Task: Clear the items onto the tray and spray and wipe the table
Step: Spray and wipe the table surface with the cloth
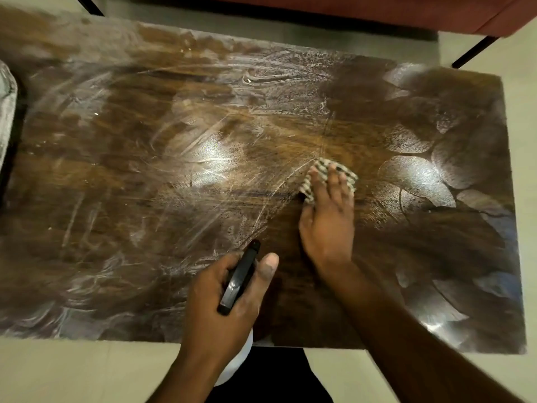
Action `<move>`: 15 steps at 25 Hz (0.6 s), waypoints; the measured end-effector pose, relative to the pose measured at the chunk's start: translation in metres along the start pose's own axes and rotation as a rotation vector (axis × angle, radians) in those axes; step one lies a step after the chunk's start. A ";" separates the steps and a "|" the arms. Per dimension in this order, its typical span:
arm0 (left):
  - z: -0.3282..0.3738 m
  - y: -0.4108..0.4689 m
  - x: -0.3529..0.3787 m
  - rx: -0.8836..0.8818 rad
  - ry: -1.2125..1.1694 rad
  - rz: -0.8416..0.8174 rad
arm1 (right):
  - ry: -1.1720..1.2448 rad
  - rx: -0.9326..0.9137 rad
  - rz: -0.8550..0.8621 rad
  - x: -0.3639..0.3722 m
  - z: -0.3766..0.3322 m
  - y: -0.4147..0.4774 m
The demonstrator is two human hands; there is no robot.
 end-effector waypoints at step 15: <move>0.061 0.050 0.015 0.104 0.083 0.110 | -0.038 0.016 -0.020 -0.026 0.032 0.084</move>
Point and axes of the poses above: each hand's wrist, its own y-axis towards the middle knuckle, its own x-axis out of the palm, z = x × y, the point moved 10 cm from there along y, towards the middle knuckle, and after that the axes turned 6 degrees about -x, right-handed, at the moved point
